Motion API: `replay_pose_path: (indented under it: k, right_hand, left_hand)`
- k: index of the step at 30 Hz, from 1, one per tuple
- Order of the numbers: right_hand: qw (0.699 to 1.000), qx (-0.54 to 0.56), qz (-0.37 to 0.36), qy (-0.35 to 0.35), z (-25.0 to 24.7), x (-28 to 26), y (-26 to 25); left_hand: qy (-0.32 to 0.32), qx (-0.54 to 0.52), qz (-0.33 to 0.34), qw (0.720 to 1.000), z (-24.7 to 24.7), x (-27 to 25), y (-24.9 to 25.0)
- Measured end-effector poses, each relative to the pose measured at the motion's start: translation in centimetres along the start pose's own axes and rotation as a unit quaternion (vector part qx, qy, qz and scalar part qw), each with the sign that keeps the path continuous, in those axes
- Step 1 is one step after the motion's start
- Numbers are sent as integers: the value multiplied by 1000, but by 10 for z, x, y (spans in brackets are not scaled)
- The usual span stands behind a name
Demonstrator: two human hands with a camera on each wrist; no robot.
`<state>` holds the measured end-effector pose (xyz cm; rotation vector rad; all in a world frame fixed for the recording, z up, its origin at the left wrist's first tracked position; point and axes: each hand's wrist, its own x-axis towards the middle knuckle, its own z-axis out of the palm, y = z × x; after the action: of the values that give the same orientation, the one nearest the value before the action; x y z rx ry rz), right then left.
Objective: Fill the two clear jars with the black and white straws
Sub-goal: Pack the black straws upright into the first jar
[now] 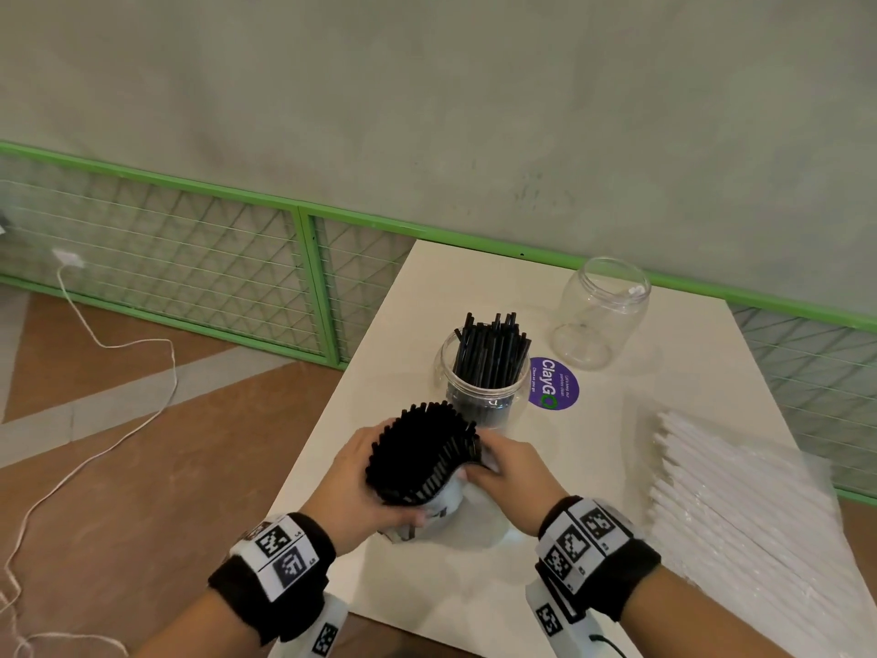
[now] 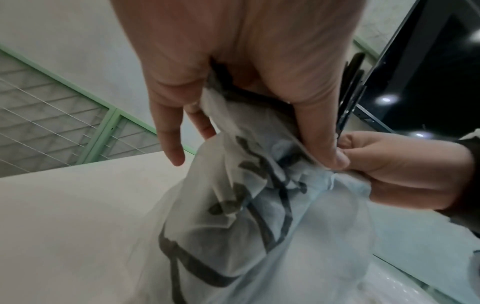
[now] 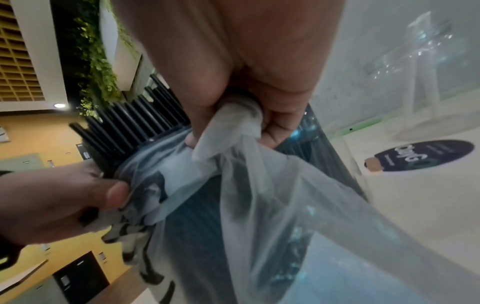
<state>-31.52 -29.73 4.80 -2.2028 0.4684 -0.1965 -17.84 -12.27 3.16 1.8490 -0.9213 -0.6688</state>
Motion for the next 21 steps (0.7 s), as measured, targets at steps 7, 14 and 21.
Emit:
replay_pose_path:
  k: [7,14,21]
  right_hand:
    - [998,-47,-41,21,17,-2,0]
    - [937,-334,-69,79,12,-10,-12]
    - [969,-239,-26,-63,3,14,-31]
  left_hand:
    - [18,-65,1,998,7,-8,-5]
    - [34,-58,-4,998,4,-7,-3]
    - [12,-68,-1,998,2,-7,0]
